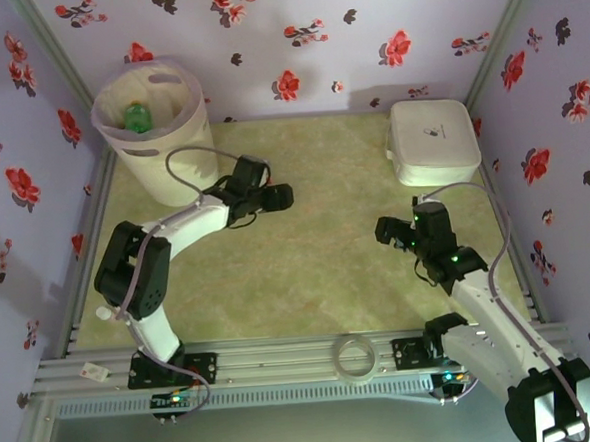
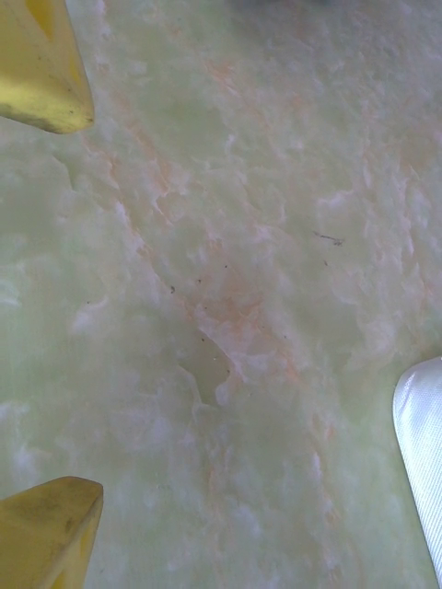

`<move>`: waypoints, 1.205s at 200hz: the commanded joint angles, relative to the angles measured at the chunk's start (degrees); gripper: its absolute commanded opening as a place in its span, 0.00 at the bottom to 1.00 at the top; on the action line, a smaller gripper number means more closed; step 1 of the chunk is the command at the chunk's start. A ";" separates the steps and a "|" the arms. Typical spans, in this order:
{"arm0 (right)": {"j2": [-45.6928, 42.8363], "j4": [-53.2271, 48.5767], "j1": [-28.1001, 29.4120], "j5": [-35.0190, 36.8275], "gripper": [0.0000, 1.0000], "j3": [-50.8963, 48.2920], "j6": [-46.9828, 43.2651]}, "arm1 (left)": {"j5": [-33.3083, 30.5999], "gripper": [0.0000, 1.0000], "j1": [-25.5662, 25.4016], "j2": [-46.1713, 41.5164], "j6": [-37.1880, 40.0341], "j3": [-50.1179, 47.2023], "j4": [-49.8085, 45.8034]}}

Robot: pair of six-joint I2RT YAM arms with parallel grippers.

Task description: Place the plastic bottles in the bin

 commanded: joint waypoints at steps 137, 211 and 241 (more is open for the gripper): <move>-2.16 -1.34 -0.30 1.41 0.97 -0.43 1.42 | -22.96 0.89 0.86 14.76 -18.04 17.65 -6.87; -3.81 -4.12 -0.38 2.83 0.97 0.61 0.05 | -18.65 0.99 -0.02 17.48 26.61 32.43 -23.74; -3.93 -4.10 -0.39 2.85 0.97 0.81 0.23 | -16.46 0.99 1.40 20.82 35.86 39.04 -31.91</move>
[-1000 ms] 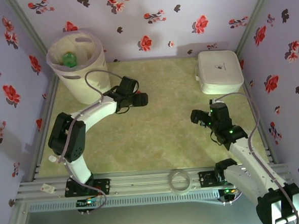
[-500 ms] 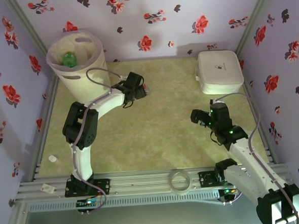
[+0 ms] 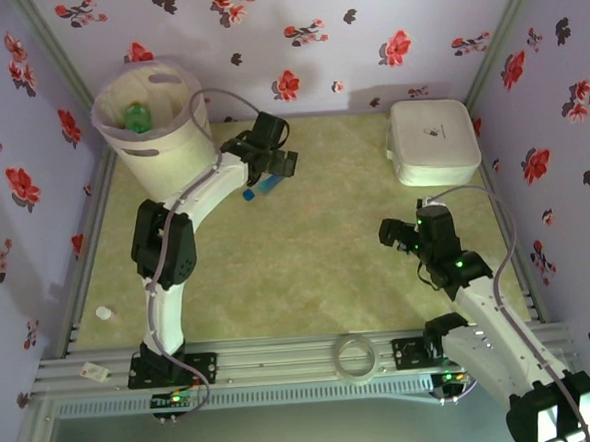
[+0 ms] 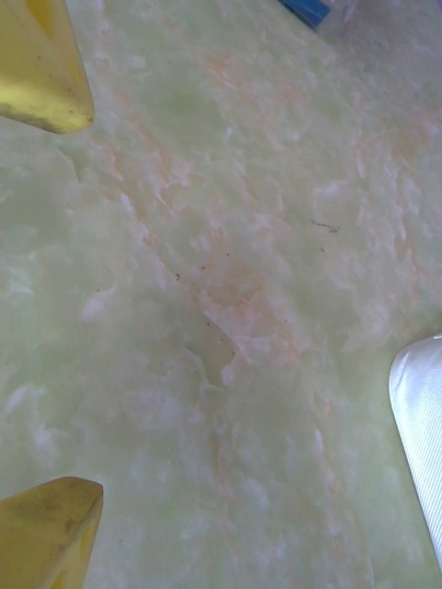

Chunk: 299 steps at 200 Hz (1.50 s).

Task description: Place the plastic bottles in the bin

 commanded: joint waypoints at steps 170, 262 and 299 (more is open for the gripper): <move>-2.53 -2.98 -0.38 2.20 0.97 1.93 -0.67 | 12.06 0.61 5.68 20.98 10.76 21.76 -18.73; -2.31 -3.11 -0.45 2.49 0.97 2.39 -0.93 | 13.33 0.53 2.99 13.95 10.18 28.24 -23.13; -1.86 -2.92 -0.46 2.63 0.97 2.64 -0.93 | 18.08 0.51 2.43 8.77 5.20 40.54 -29.03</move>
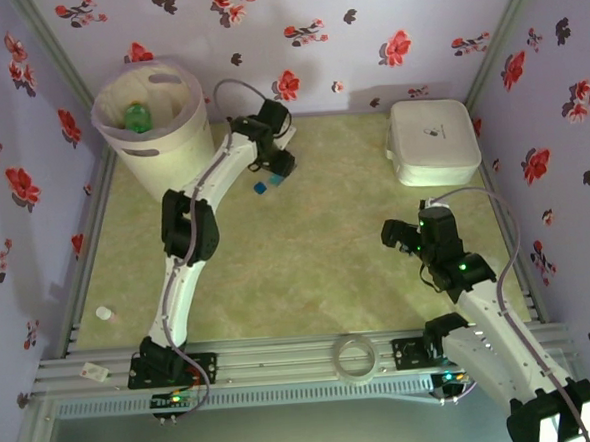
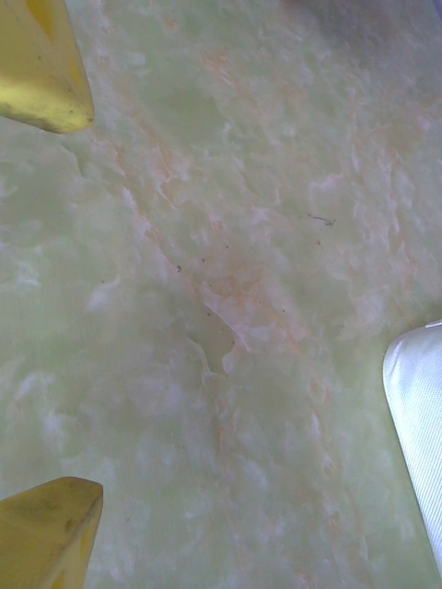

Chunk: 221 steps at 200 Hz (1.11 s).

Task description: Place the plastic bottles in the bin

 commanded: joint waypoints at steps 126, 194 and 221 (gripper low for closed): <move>-0.08 -0.78 -0.44 1.29 0.97 2.46 -1.11 | -0.08 0.06 26.47 -22.79 -18.79 13.25 4.32; 1.83 -0.42 -0.46 0.65 0.97 3.67 -1.33 | 2.10 0.02 31.46 -13.13 -20.96 14.62 0.53; 3.36 0.12 -0.49 0.47 0.97 4.32 -1.75 | 2.18 0.02 31.35 -11.98 -21.18 10.37 1.55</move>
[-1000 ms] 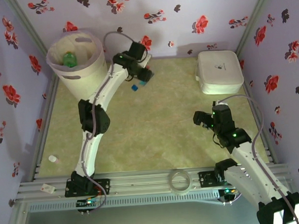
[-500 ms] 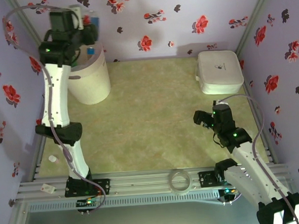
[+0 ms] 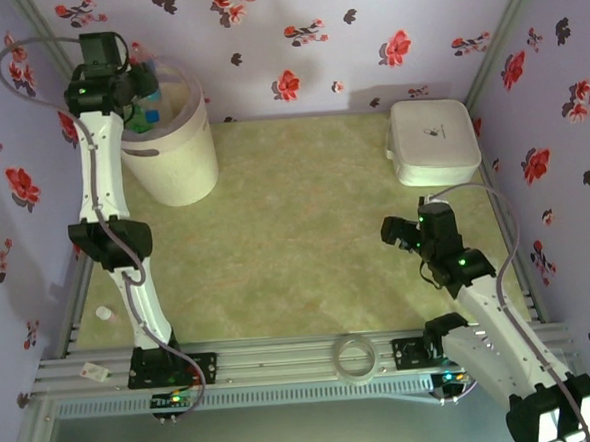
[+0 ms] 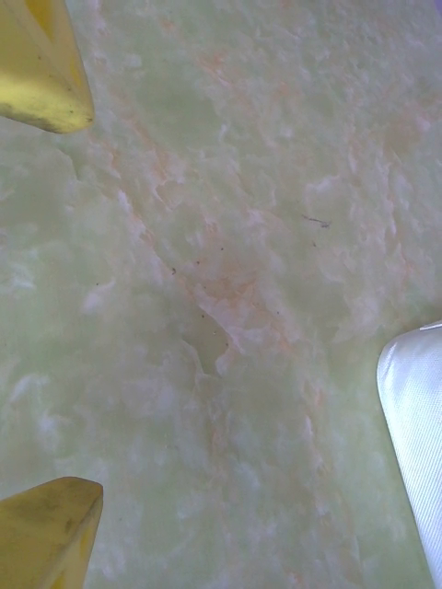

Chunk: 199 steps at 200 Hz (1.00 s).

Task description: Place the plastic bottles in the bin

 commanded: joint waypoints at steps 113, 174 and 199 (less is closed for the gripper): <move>-4.99 9.79 -1.05 1.85 0.98 -5.74 2.81 | -2.47 1.00 -1.06 -4.07 7.68 -12.95 -1.92; 6.50 4.71 -1.75 1.49 0.99 8.67 -5.59 | -1.54 1.00 0.68 -4.99 6.67 -3.52 -2.45; 9.44 3.48 -1.81 3.59 0.99 12.46 -8.81 | -2.12 1.00 0.51 -13.20 8.54 -9.02 1.73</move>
